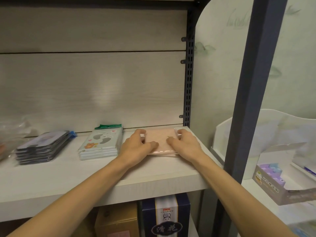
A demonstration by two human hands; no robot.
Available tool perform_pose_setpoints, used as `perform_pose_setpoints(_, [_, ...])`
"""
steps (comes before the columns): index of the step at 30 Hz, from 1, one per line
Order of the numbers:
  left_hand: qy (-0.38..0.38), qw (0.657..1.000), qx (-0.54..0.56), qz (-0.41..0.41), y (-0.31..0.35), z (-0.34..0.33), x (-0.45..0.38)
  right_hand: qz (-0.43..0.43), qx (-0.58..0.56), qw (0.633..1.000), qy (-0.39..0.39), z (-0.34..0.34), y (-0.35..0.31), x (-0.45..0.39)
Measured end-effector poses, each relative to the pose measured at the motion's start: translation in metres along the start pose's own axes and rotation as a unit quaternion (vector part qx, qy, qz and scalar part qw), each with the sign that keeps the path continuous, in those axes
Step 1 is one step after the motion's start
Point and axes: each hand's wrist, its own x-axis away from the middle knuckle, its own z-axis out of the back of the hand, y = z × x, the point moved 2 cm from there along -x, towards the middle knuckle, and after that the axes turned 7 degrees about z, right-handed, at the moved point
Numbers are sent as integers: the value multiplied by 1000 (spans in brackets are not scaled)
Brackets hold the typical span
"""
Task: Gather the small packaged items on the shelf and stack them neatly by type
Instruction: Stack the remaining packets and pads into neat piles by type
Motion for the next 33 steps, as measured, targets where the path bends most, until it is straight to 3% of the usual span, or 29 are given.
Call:
perform_pose_setpoints(5, [-10,995,98,8,2,3,1,-10,-218,976,20,4,7,-8])
perform_pose_setpoints(20, [-82,947,308,43,-7,12,0,-8,-359,933,15,15,4,1])
perform_pose_setpoints(25, [-67,940,333,-23,-3,12,2,54,-369,928,22,17,-2,6])
perform_pose_setpoints(29, [5,943,312,-113,4,15,8,156,-303,935,97,16,-11,12])
perform_pose_setpoints(33, [63,940,279,-188,8,14,15,205,-272,925,169,16,-14,14])
